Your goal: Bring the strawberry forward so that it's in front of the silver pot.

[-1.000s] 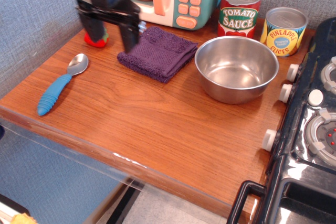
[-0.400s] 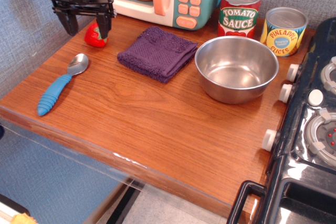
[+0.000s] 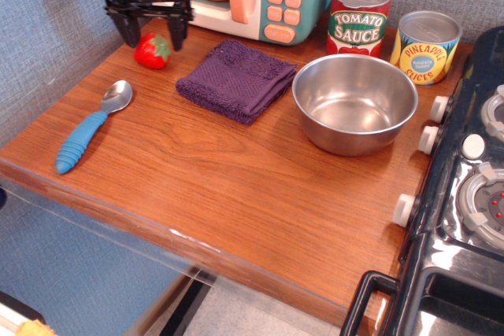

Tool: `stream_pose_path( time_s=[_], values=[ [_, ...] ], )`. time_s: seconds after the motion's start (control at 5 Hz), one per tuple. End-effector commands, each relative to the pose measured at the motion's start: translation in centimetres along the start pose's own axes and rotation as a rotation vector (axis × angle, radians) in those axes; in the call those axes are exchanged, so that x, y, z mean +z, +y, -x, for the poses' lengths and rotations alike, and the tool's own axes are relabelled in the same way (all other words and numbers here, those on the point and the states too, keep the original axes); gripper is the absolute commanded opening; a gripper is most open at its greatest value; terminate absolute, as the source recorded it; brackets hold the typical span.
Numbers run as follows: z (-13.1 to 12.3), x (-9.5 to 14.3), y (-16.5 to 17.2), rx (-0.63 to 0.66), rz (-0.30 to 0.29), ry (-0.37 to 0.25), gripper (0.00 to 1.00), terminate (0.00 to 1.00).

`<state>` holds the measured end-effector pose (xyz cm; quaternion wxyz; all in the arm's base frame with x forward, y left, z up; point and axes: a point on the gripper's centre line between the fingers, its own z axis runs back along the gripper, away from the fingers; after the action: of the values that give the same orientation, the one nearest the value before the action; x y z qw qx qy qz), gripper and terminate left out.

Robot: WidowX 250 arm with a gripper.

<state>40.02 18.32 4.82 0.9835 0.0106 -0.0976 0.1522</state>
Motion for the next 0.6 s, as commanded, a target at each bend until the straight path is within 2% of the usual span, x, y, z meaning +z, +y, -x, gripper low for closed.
stream_pose_path(
  time_s=[0.0,0.4],
  values=[
    [-1.6,-0.3,1.1,-0.023,-0.093,0.031,1.0,0.0],
    [-0.4,-1.0,0.6,-0.052,-0.105,0.087,1.0,0.0]
  ],
)
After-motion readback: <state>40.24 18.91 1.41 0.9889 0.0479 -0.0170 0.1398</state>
